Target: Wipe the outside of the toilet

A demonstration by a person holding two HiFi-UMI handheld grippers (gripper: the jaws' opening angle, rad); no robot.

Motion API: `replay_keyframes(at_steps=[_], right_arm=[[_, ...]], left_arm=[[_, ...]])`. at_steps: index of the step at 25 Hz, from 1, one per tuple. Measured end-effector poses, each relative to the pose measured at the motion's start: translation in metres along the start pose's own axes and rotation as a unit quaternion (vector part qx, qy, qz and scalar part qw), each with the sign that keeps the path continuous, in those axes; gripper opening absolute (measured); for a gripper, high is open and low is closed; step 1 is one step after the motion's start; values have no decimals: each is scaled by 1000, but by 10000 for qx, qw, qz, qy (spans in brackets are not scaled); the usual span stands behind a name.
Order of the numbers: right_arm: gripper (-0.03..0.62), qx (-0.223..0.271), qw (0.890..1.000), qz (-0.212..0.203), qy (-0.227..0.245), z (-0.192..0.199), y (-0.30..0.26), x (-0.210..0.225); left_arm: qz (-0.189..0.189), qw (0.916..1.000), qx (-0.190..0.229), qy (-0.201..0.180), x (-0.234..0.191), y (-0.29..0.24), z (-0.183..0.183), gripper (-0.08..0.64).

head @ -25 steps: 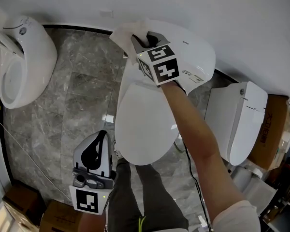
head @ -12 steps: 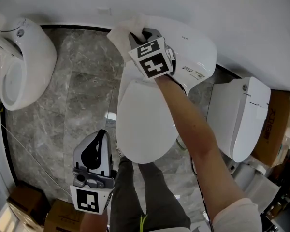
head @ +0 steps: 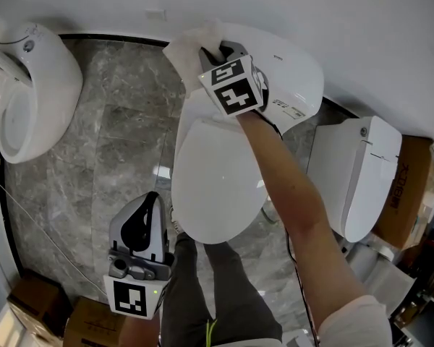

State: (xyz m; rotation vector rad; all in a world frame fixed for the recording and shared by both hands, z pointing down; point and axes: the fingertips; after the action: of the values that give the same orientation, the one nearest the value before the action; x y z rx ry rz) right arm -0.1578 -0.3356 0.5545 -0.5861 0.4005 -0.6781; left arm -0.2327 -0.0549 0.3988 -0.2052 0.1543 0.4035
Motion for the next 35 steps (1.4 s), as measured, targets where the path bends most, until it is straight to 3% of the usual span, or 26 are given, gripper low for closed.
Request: replay_keyframes(at_steps=[18, 35], right_arm=[[71, -212, 9994, 137, -250, 18, 18, 19], [71, -207, 9981, 426, -401, 37, 49, 68]], left_arm=[[253, 9996, 64, 59, 8, -4, -10, 17], [379, 9992, 105, -5, 32, -17, -14, 17]])
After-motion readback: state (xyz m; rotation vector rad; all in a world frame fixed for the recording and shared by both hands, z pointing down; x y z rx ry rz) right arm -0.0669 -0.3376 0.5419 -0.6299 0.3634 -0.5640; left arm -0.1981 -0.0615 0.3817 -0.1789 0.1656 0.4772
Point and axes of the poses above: the fingertips, and each gripper's own axes: y backward along the fingers, x to its right, z out of its underside, and after that the axes turned 1 degree about -z, right-handed
